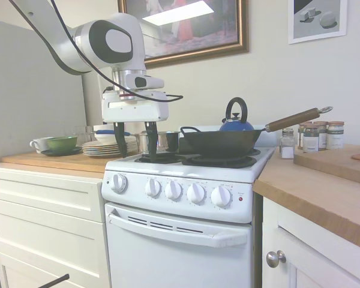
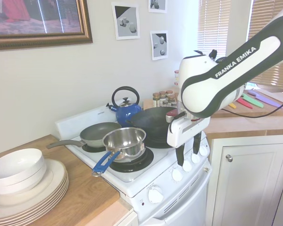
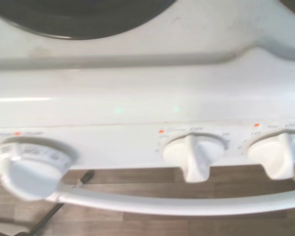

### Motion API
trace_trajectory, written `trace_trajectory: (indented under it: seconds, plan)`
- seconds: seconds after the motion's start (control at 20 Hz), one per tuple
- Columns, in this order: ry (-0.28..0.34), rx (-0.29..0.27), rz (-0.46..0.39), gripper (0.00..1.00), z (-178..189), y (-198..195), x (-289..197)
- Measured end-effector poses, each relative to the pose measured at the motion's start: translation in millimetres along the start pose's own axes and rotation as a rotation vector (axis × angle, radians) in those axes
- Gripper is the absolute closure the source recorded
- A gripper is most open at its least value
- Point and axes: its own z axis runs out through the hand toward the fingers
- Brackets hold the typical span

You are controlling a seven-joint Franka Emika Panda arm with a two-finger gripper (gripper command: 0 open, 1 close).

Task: Turn on the stove on the top left

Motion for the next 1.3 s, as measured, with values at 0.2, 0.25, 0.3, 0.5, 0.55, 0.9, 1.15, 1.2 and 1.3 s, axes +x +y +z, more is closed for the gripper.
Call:
trace_trajectory:
  seconds: [0.2, 0.25, 0.3, 0.5, 0.55, 0.9, 1.15, 1.2, 1.3]
  plan:
    - [0.001, -0.011, 0.000, 1.00, 12.9, 1.7, 5.9]
    - [0.003, -0.013, -0.001, 1.00, 15.6, 2.2, 7.4]
    - [0.006, -0.014, -0.001, 1.00, 18.4, 2.8, 9.5]
    - [0.012, -0.025, 0.007, 1.00, 28.5, 7.9, 19.6]
    - [0.014, -0.029, 0.009, 1.00, 30.1, 9.3, 21.8]
    - [0.049, -0.063, 0.031, 1.00, 39.8, 10.5, 34.9]
    - [0.063, -0.082, 0.050, 1.00, 49.6, 9.8, 44.9]
    - [0.068, -0.086, 0.055, 1.00, 51.8, 10.7, 46.7]
    - [0.075, -0.090, 0.063, 1.00, 55.4, 11.7, 50.0]
